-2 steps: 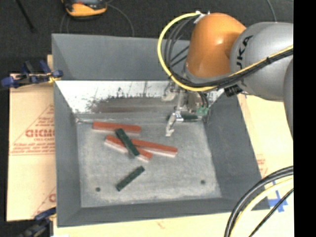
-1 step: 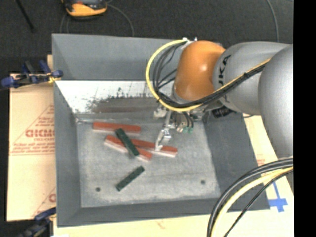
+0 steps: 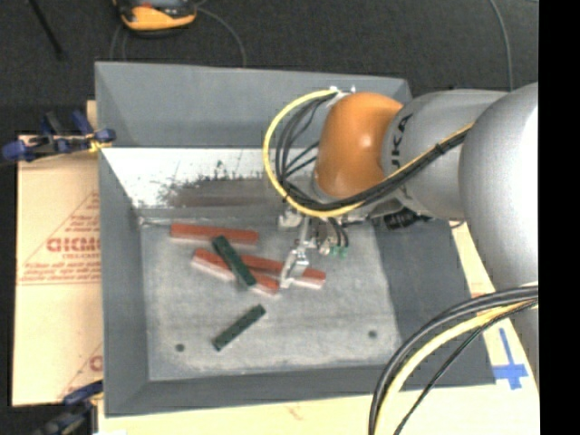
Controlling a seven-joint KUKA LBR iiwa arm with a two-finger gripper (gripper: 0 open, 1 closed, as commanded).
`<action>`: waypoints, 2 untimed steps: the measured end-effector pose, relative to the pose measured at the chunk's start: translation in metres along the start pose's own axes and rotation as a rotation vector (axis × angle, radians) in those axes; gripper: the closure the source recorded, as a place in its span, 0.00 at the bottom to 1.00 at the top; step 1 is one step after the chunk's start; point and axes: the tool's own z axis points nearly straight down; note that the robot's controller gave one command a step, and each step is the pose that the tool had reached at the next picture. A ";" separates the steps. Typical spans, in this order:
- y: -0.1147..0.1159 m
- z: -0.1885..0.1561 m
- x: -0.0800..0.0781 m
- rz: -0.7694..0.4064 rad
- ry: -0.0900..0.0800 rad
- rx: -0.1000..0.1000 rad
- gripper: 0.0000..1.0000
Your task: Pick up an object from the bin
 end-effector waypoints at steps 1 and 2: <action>-0.006 -0.021 -0.003 -0.016 -0.003 0.000 0.00; -0.010 0.051 -0.005 0.132 -0.005 -0.004 0.00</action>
Offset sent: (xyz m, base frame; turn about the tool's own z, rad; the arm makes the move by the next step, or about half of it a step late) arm 0.0017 -0.0105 -0.0558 0.1330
